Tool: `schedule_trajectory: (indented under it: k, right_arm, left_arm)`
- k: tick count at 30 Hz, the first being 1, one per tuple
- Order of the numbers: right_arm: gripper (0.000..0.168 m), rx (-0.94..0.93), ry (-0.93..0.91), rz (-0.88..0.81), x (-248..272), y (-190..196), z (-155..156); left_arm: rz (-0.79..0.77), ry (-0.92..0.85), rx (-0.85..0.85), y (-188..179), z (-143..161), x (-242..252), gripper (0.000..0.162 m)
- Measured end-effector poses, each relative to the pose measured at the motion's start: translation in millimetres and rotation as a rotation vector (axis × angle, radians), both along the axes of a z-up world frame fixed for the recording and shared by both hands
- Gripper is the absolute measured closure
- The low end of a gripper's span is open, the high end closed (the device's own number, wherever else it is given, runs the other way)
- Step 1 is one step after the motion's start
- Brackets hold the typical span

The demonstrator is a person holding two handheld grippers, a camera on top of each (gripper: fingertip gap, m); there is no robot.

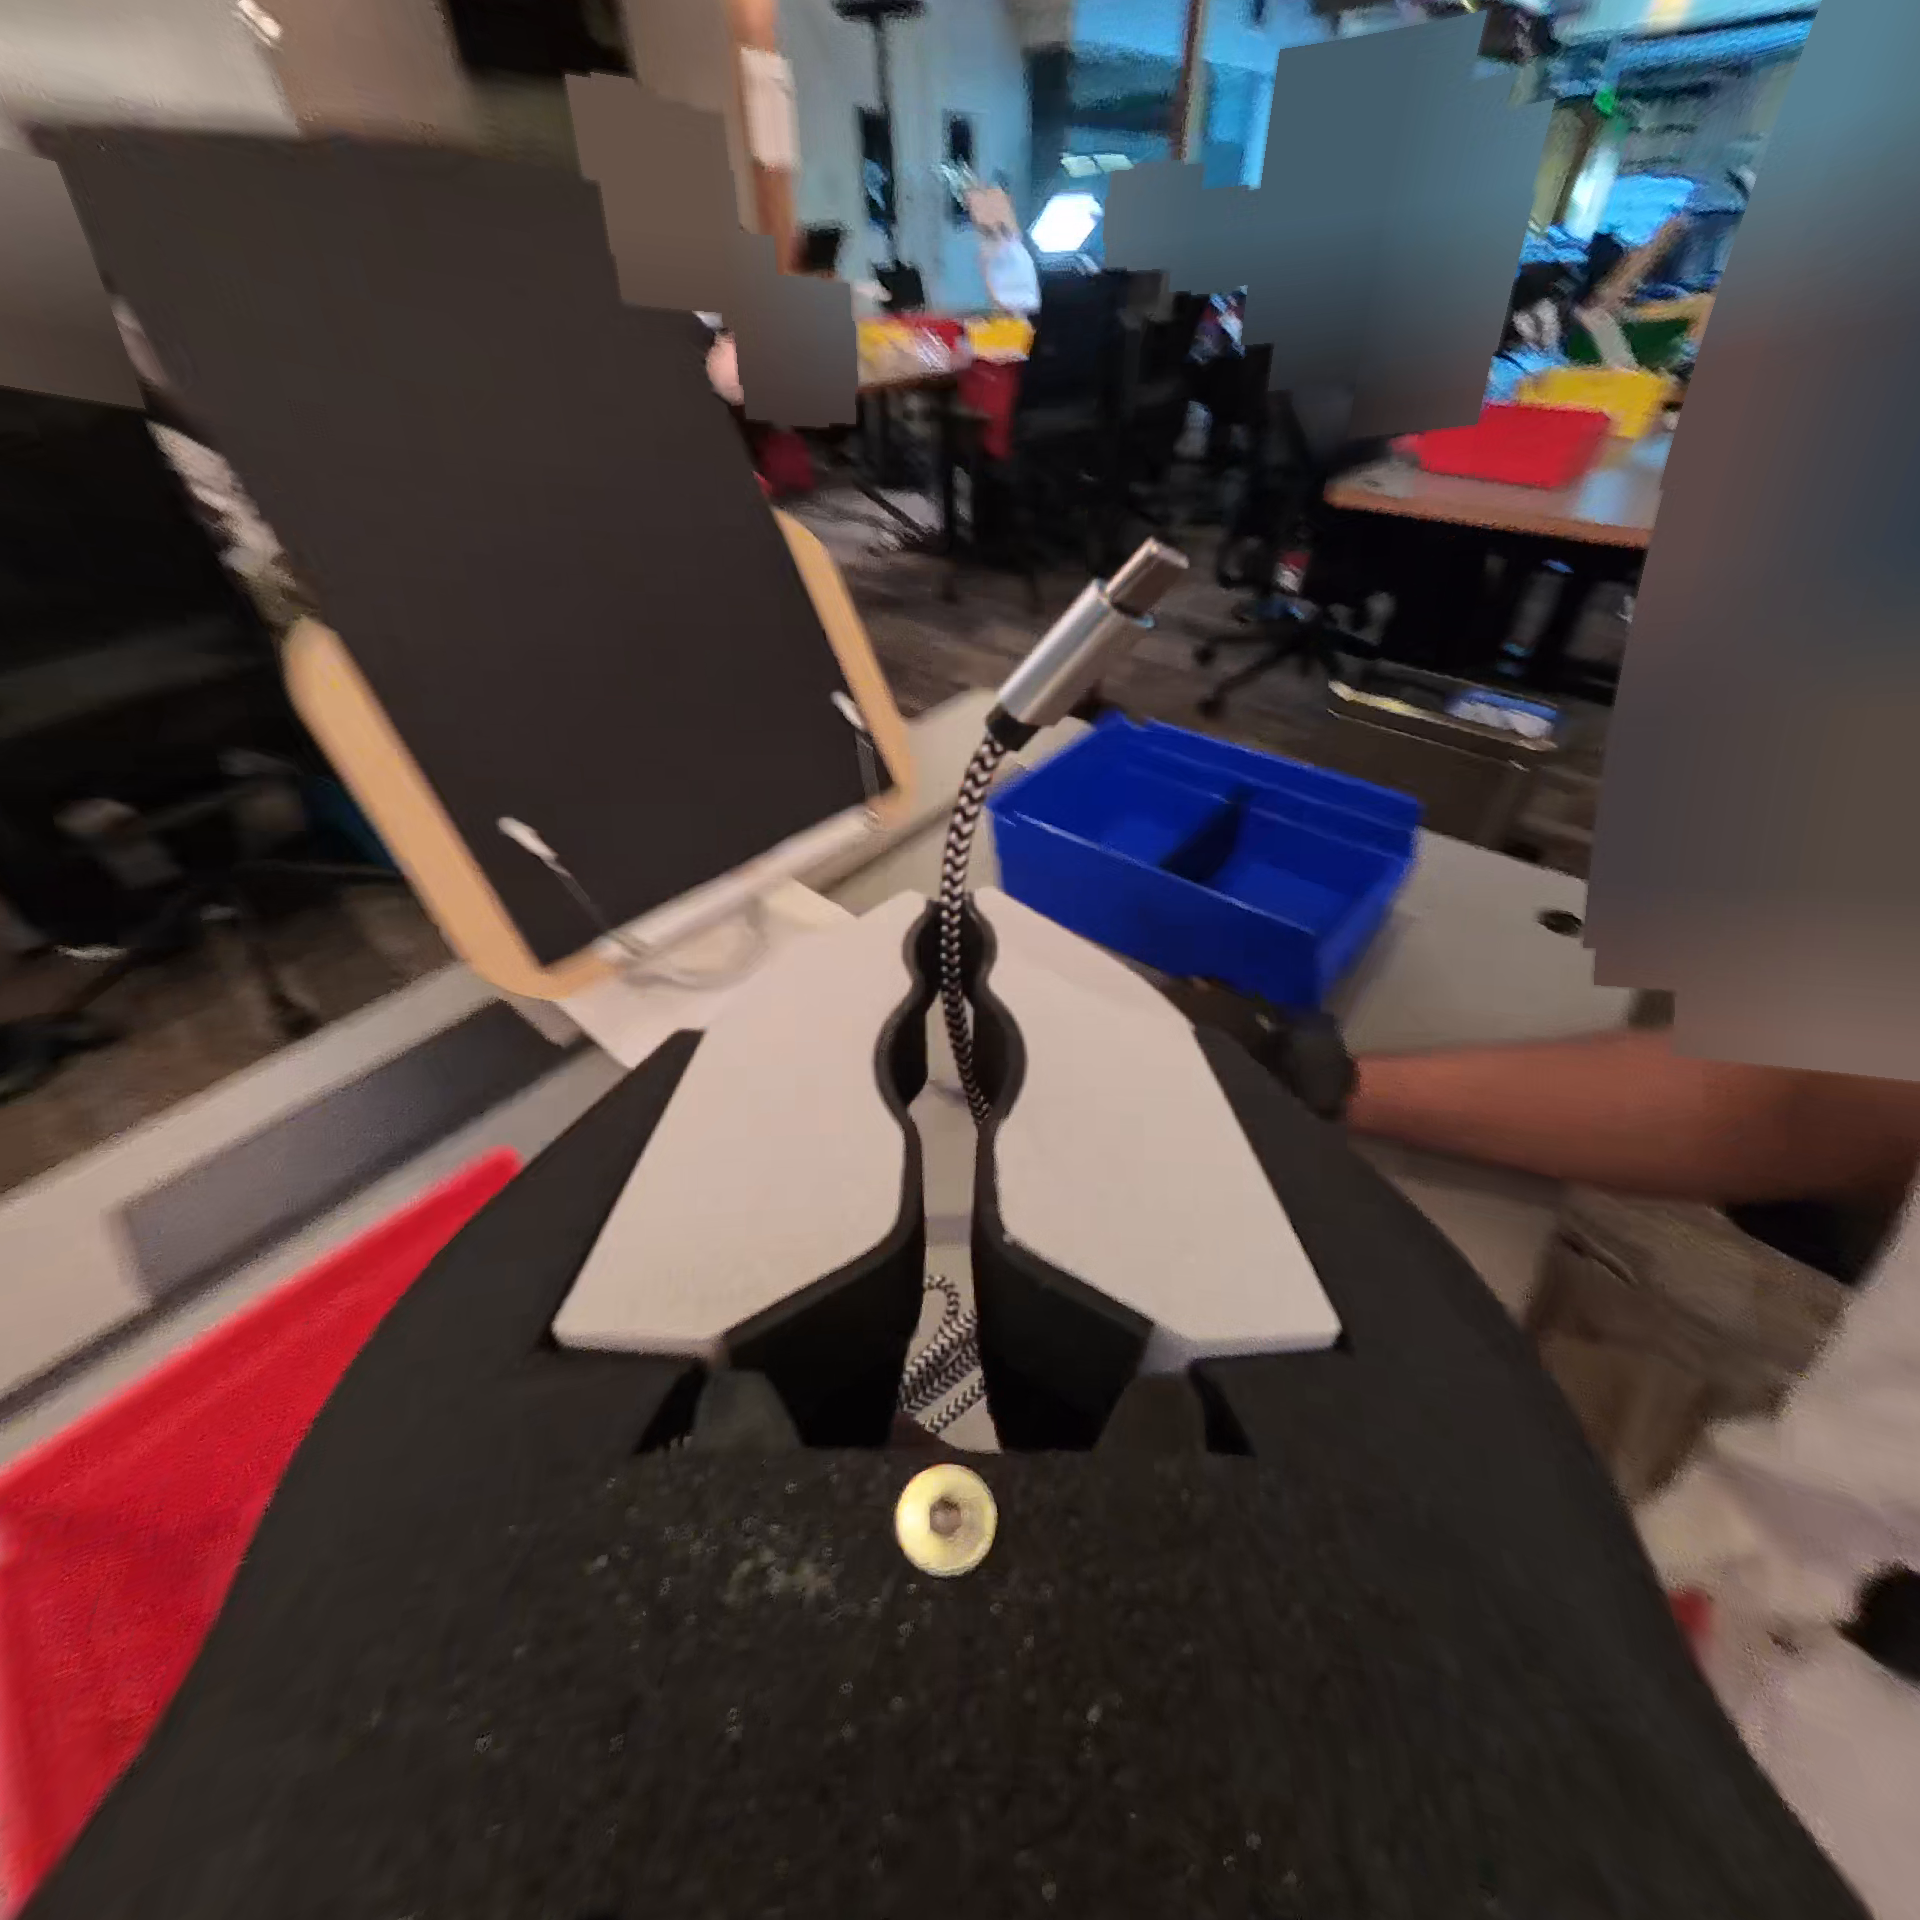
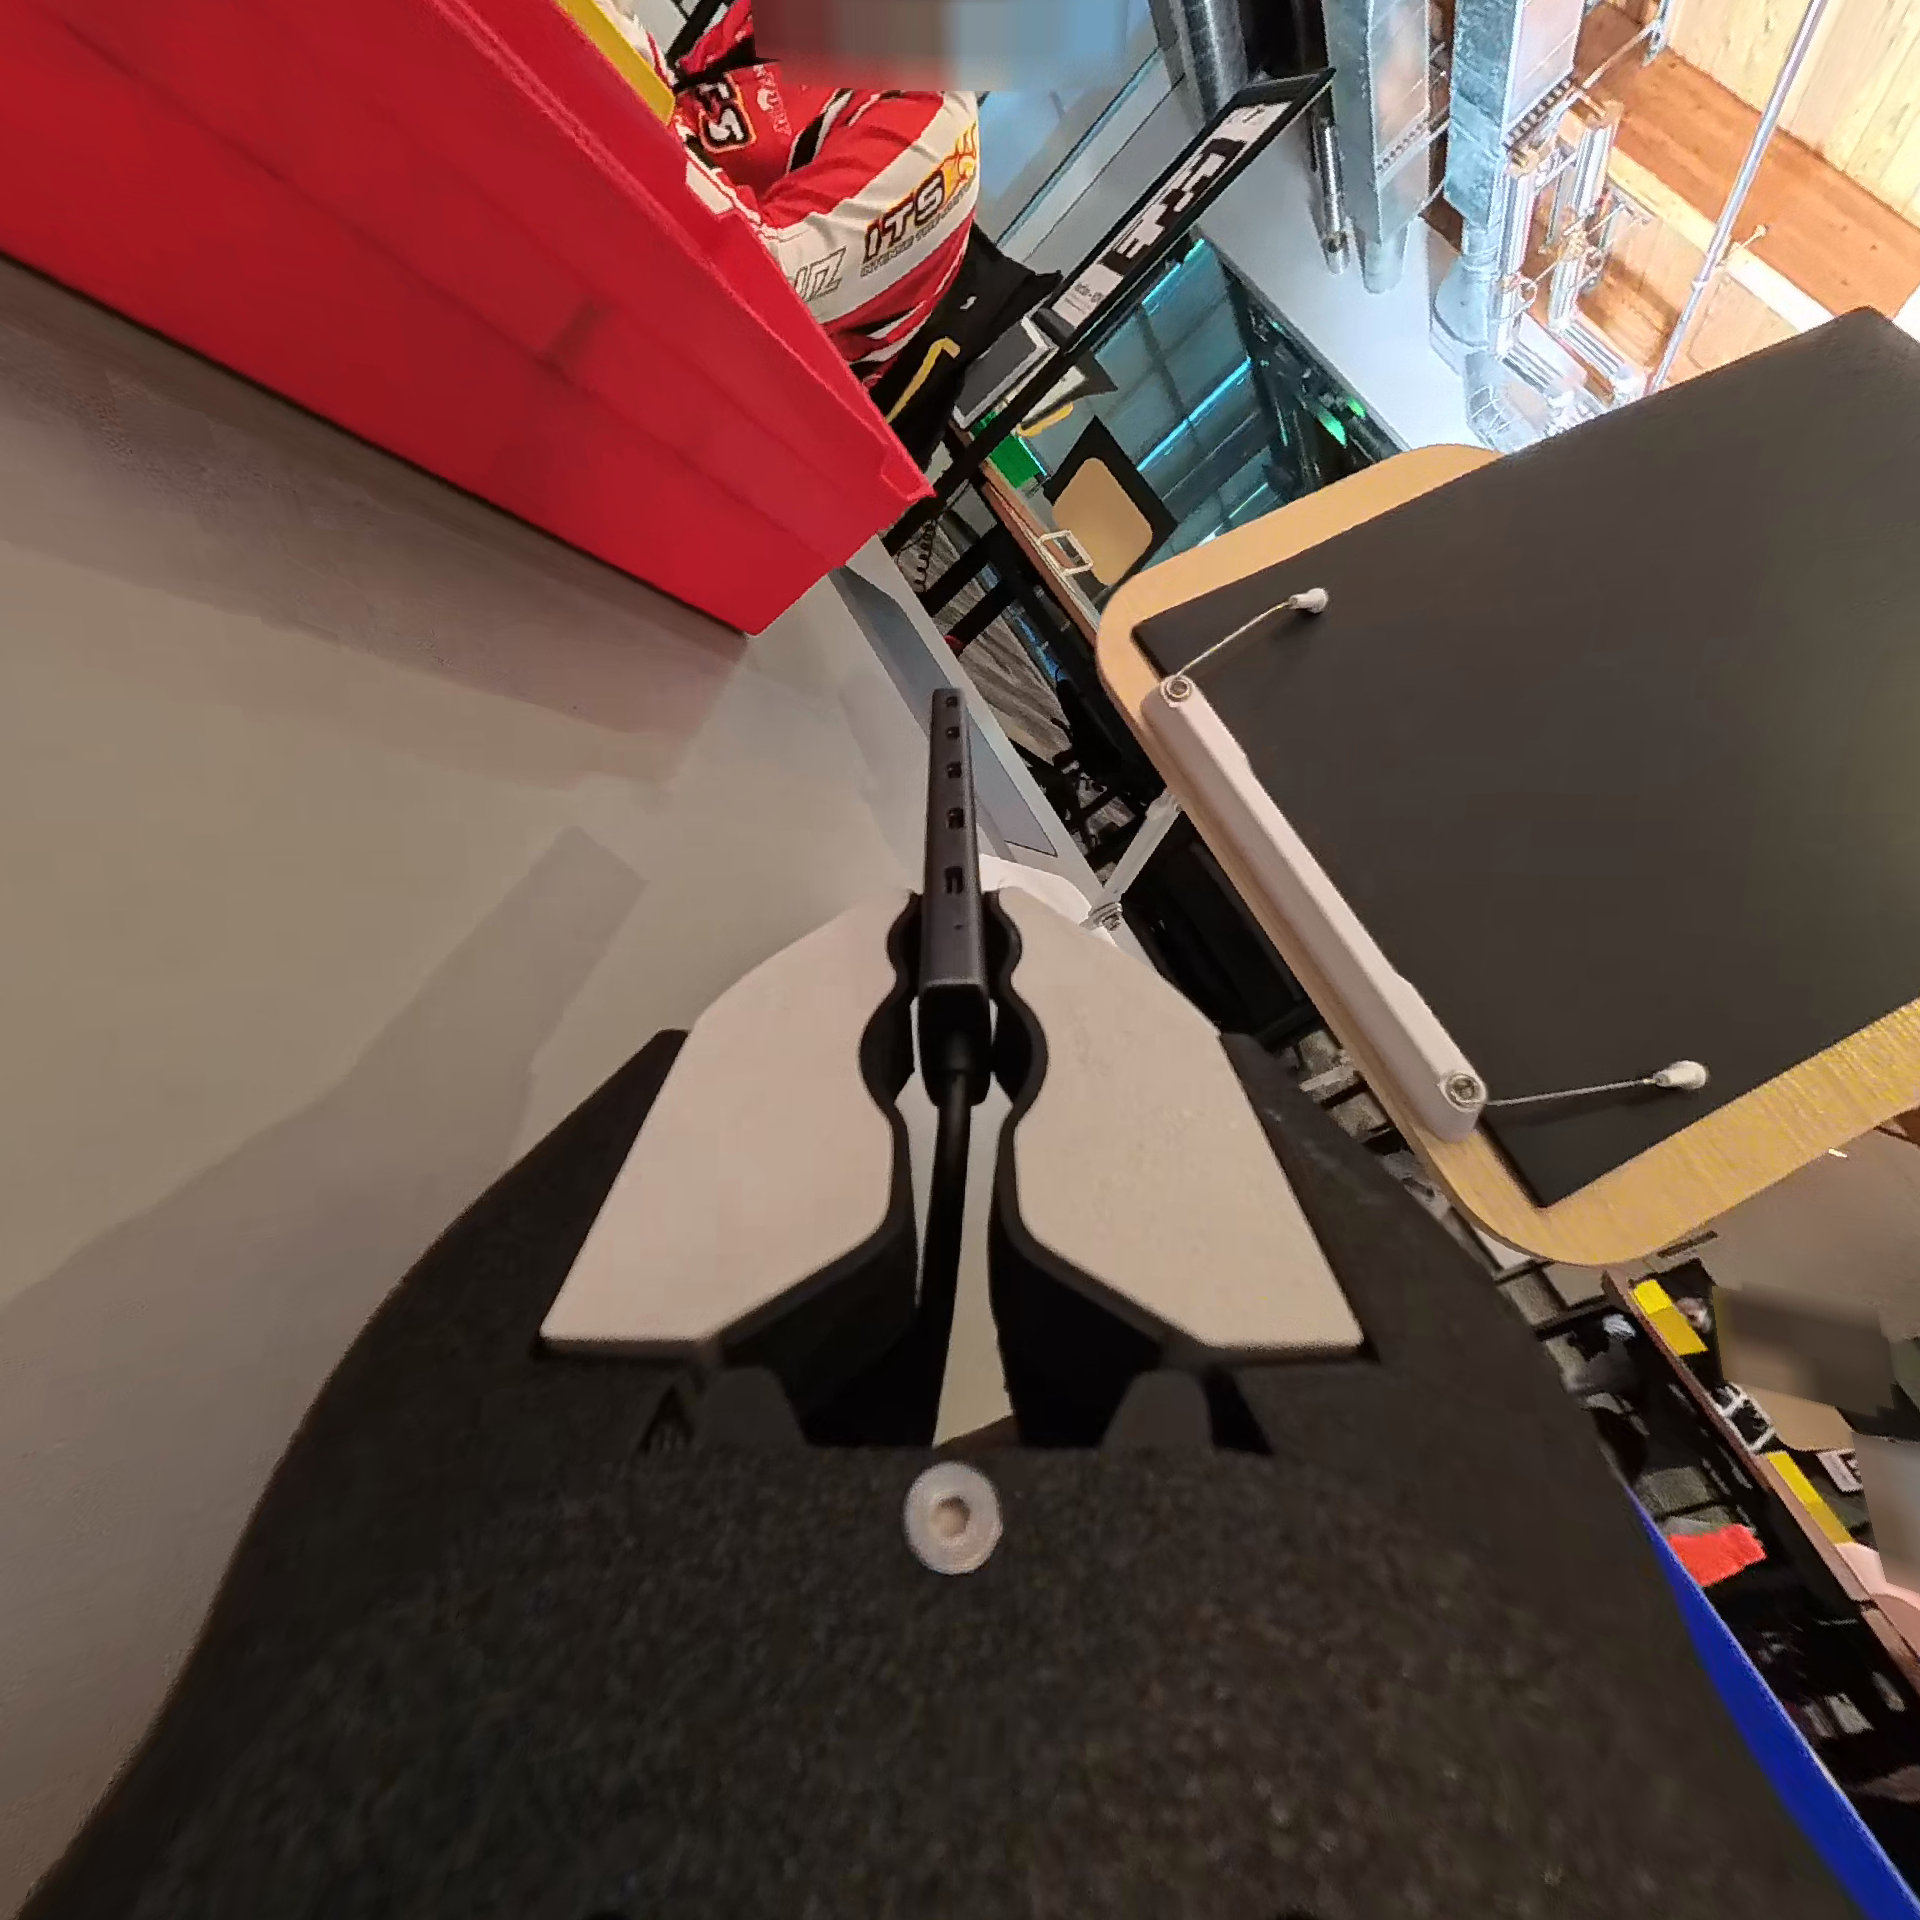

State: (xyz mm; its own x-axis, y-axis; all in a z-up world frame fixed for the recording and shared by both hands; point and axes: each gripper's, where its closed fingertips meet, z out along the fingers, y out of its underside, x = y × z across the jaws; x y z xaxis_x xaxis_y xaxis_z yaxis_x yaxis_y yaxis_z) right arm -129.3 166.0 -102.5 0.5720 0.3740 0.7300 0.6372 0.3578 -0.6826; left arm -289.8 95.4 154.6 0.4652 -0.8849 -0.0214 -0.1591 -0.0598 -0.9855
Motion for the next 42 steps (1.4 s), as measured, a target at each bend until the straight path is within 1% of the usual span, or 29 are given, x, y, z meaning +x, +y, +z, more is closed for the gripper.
schedule_trajectory:
  k: [2, 4, 6, 8, 10, 14, 17, 20, 23, 25, 28, 31, 34, 37, 40, 42]
  right_arm:
    - [0.159, -0.004, 0.027, 0.005, 2, 0, 3]
    - [0.159, -0.01, 0.054, 0.003, 5, 0, 5]
    - [0.159, -0.023, 0.078, 0.001, 8, 2, 6]
    - [0.159, -0.029, 0.099, 0.001, 10, 3, 7]
    - [0.159, -0.035, 0.108, 0.0, 11, 3, 8]
    - [0.159, -0.032, 0.104, 0.0, 11, 3, 8]
    - [0.159, -0.028, 0.097, 0.001, 10, 2, 7]
    - [0.159, -0.029, 0.092, 0.001, 10, 2, 7]
    - [0.159, -0.03, 0.091, 0.002, 9, 2, 6]
    - [0.159, -0.031, 0.091, 0.002, 9, 3, 6]
    - [0.159, -0.034, 0.089, 0.003, 9, 3, 6]
    - [0.159, -0.032, 0.09, 0.002, 9, 2, 6]
    - [0.159, -0.034, 0.09, 0.003, 9, 3, 6]
    - [0.159, -0.033, 0.088, 0.004, 8, 2, 6]
    - [0.159, -0.035, 0.087, 0.003, 8, 3, 5]
    - [0.159, -0.035, 0.09, 0.003, 9, 3, 6]
  left_arm:
    - [-0.049, 0.048, -0.114, -13, -50, 26, 0.16]
    - [-0.091, 0.082, -0.296, -23, -111, 49, 0.16]
    - [-0.073, 0.129, -0.459, -24, -173, 66, 0.16]
    - [-0.055, 0.191, -0.535, -23, -224, 79, 0.16]
    - [-0.053, 0.212, -0.572, -21, -256, 92, 0.16]
    - [-0.036, 0.277, -0.607, -16, -296, 108, 0.159]
    - [-0.007, 0.342, -0.572, -12, -315, 110, 0.157]
    - [0.035, 0.435, -0.441, -7, -326, 108, 0.155]
    - [0.048, 0.46, -0.248, -3, -316, 112, 0.153]
    - [0.034, 0.454, -0.181, -5, -309, 117, 0.154]
    - [0.002, 0.414, -0.143, -9, -298, 123, 0.155]
    - [0.031, 0.404, -0.092, -3, -293, 122, 0.154]
    - [0.059, 0.47, -0.039, 3, -302, 119, 0.154]
    - [0.083, 0.569, 0.0, 8, -318, 115, 0.151]
    - [0.096, 0.659, 0.001, 9, -334, 114, 0.141]
    - [0.099, 0.676, -0.003, 9, -337, 116, 0.139]
